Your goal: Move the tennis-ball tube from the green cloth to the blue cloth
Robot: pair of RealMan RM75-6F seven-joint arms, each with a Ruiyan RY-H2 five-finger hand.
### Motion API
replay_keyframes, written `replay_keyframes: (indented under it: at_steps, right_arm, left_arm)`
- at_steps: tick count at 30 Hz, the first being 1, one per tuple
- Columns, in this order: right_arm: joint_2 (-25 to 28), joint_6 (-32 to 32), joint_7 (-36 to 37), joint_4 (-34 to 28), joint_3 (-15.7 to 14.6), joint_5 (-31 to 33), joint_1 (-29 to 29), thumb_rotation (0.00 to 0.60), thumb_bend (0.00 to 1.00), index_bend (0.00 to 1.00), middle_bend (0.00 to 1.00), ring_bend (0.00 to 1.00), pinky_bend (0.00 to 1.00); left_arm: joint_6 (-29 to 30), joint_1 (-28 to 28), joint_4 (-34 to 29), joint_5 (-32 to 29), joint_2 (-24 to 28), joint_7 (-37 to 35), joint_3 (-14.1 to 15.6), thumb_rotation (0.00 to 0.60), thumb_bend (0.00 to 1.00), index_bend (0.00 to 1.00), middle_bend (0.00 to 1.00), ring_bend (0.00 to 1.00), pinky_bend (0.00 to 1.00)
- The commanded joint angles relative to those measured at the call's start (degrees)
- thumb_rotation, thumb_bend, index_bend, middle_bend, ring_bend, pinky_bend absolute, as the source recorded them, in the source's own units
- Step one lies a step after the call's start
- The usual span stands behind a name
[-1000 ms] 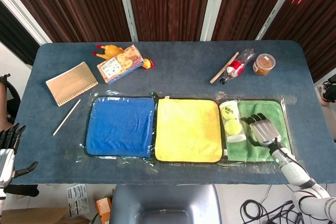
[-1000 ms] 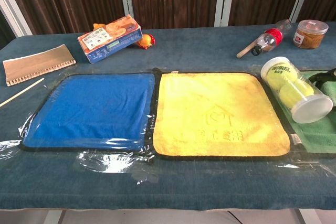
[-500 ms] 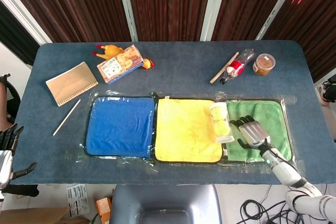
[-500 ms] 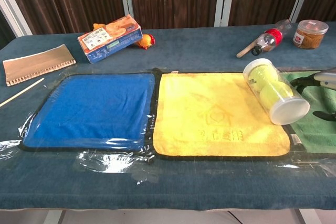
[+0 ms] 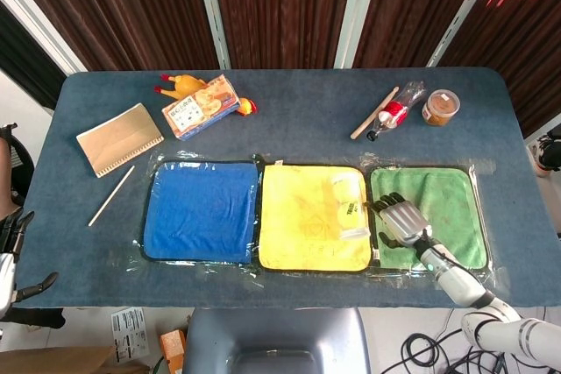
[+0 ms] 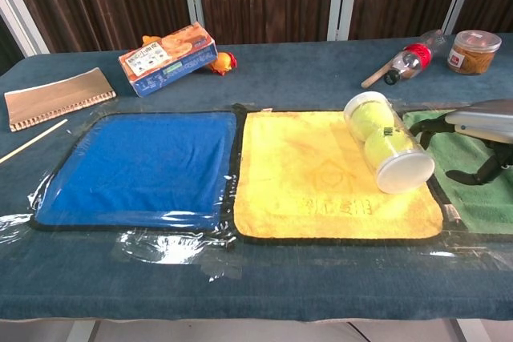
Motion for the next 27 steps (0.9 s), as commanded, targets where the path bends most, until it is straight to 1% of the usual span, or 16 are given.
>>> replay_keyframes:
  at_steps: [1,12,19,27]
  right_arm:
    - [-0.5,0.4,-1.5,-0.4,-0.1,0.1,0.3,0.6,0.4,0.16,0.24,0.11,0.13]
    - [-1.3,-1.2,-4.5,-3.0,0.6,2.7,2.5,0.6,0.4,0.16,0.24,0.11,0.13]
    - [-2.1,-2.2,-6.2,-4.9,1.2,4.3,4.3,0.6,0.4,0.16,0.24,0.11,0.13]
    - [-3.7,-3.5,-9.9,-6.3,2.2,7.4,7.0,0.6,0.4,0.16,0.24,0.11,0.13]
  left_arm:
    - [0.1,0.2,0.0,0.1,0.1,-0.1,0.1,0.6,0.03,0.0,0.01,0.0,0.04]
    - [1.7,1.0,0.1,1.1,0.5,-1.6,0.3,0.6,0.03,0.0,0.04,0.02,0.04]
    - [2.3,1.4,0.4,1.7,0.5,-2.3,0.3,0.6,0.03,0.0,0.04,0.02,0.04]
    - [2.3,1.4,0.5,2.1,0.5,-2.5,0.4,0.6,0.03,0.0,0.04,0.02,0.04]
